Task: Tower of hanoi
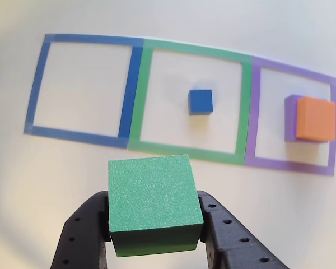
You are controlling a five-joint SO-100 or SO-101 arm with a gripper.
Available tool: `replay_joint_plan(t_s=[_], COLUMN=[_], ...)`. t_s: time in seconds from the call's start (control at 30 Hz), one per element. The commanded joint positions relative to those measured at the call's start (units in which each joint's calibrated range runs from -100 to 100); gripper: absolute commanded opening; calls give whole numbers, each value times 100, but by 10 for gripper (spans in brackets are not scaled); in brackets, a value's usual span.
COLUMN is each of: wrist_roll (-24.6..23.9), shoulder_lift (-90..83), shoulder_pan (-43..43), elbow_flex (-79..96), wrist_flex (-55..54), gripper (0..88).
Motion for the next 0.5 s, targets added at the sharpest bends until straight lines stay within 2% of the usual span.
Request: replay_joint_plan(t_s=[0.0, 0.33, 0.47], wrist_roll=[38, 38, 38], shoulder_lift=[-535, -599, -206], shoulder_pan=[-80, -552, -659], elbow_flex=[1591, 4598, 5198], wrist_flex=[-1591, -5387, -6730], gripper=[73, 74, 74])
